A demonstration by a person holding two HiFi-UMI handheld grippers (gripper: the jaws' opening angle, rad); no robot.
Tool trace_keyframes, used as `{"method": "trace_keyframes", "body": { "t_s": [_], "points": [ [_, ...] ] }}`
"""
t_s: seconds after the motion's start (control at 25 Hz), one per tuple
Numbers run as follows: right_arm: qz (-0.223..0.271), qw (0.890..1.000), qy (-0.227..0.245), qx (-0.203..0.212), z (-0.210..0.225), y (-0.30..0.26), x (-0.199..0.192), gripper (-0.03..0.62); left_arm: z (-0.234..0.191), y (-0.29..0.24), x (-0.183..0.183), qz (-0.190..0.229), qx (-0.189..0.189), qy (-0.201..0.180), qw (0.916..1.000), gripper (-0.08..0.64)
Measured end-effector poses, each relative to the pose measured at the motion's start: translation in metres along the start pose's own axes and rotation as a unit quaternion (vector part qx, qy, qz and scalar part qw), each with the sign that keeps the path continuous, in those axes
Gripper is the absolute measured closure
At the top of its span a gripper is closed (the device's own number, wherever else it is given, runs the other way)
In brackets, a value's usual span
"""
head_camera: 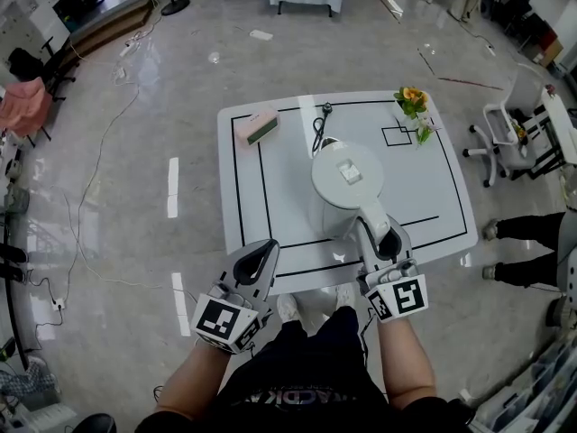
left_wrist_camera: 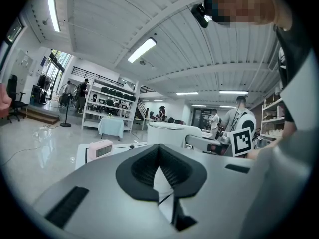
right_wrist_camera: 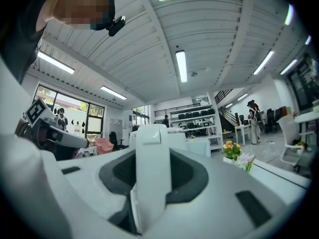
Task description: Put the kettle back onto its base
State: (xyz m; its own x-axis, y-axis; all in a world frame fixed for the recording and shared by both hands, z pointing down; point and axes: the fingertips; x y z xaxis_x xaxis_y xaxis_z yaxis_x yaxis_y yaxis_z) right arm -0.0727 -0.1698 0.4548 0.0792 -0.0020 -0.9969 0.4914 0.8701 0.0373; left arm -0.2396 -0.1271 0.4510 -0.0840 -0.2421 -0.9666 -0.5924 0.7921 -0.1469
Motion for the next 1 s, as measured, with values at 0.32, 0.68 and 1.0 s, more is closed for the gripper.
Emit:
{"method": "trace_keyframes", "body": {
  "t_s": [0.32,0.68,1.0],
  "points": [
    [0.003,1.0,-0.012,-0.002,0.001,0.002,-0.004,0.463,0.003,0.003,-0.003,-0.003,0.001,0.001,1.0,0.556],
    [-0.005,1.0,-0.011,0.008,-0.004,0.004,-0.012,0.462,0.016,0.001,0.001,0.003,-0.012,-0.006,0.9999,0.556],
    [-0.04,0.999,-0.006,0.01,-0.007,0.011,-0.016,0.457,0.024,0.005,0.007,0.006,-0.017,-0.002,0.9998,0.555]
  ]
}}
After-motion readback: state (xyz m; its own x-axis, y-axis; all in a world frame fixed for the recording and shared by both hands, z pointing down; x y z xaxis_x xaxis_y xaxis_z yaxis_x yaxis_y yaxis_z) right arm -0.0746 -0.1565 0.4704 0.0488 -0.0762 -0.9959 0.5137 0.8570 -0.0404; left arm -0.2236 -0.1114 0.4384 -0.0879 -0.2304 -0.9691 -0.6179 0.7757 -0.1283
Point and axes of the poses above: the fingertips, and each gripper's own axes: y backward along the fingers, z to its right, x out of its top, and after that the axes turned 1 degree about z, right-handed
